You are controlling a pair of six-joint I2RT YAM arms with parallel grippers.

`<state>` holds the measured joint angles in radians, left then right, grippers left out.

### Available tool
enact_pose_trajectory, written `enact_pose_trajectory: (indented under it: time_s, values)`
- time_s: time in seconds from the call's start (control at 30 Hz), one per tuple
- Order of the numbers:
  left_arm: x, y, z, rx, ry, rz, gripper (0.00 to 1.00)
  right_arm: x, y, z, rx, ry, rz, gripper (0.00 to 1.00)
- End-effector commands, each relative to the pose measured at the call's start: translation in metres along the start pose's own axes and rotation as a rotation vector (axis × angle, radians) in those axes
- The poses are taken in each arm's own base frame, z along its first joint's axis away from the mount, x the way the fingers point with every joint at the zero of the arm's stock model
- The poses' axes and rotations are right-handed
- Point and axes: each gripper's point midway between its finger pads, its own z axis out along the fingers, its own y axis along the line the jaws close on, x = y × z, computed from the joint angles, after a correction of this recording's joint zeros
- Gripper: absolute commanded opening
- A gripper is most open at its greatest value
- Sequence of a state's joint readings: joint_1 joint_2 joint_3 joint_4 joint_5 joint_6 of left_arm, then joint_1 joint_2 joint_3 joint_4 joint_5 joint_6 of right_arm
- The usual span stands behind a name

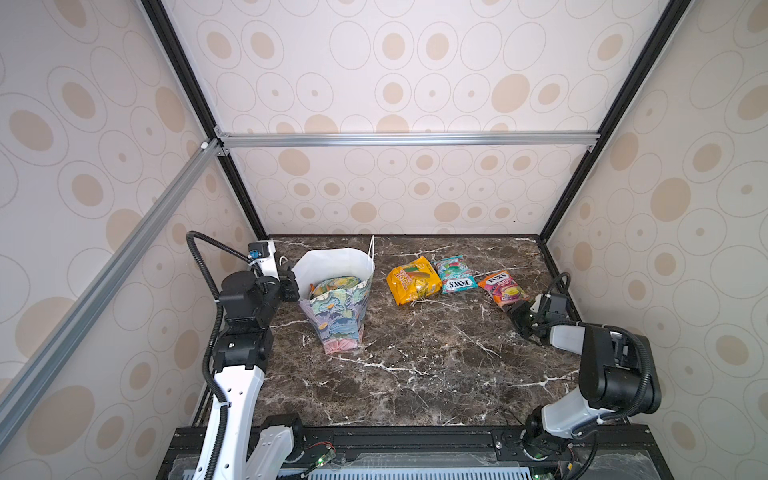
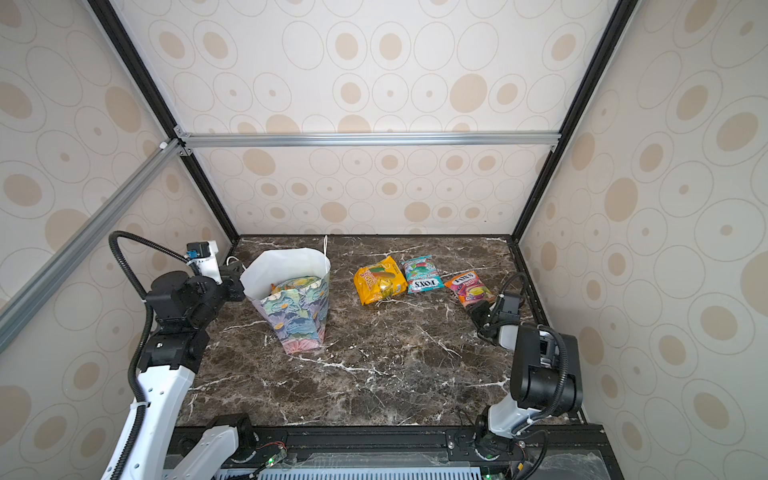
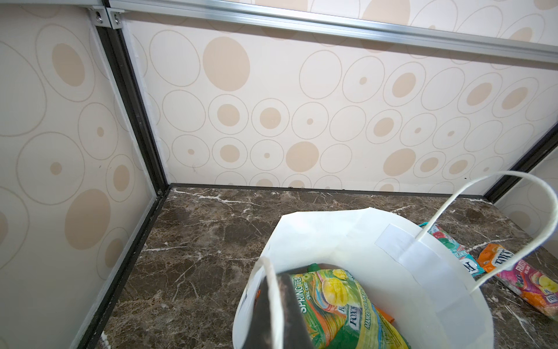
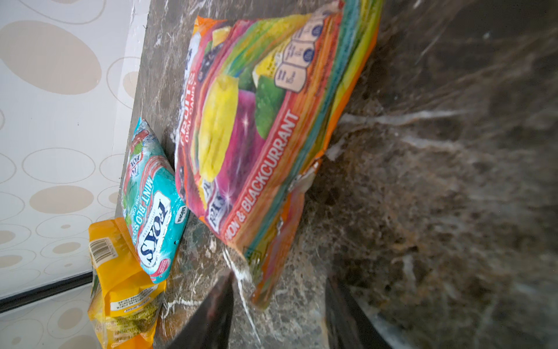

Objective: Place the snacks into the paper bag
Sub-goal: 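Lower the right gripper and close it on the orange Fox's Fruits packet's edge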

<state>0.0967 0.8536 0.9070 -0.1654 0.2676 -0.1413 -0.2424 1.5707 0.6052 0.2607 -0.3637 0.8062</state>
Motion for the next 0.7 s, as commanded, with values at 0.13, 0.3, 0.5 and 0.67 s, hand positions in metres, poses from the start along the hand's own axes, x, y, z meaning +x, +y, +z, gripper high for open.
enact_pose_trajectory:
  time_s: [0.13, 0.3, 0.5, 0.67]
  values:
    - [-0.009, 0.0, -0.002, 0.001, -0.021, 0.005, 0.0, -0.005, 0.014, -0.009, -0.042, -0.01, -0.018, 0.54]
    - [-0.011, -0.001, -0.003, 0.008, -0.027, 0.005, 0.0, -0.01, 0.009, -0.013, 0.011, -0.029, -0.057, 0.56]
    - [-0.011, -0.002, -0.004, 0.012, -0.028, 0.006, 0.0, -0.013, 0.01, -0.003, -0.001, -0.014, -0.046, 0.55]
    - [-0.011, -0.001, -0.004, 0.007, -0.029, 0.008, 0.0, -0.013, 0.009, 0.004, -0.005, -0.003, -0.039, 0.51]
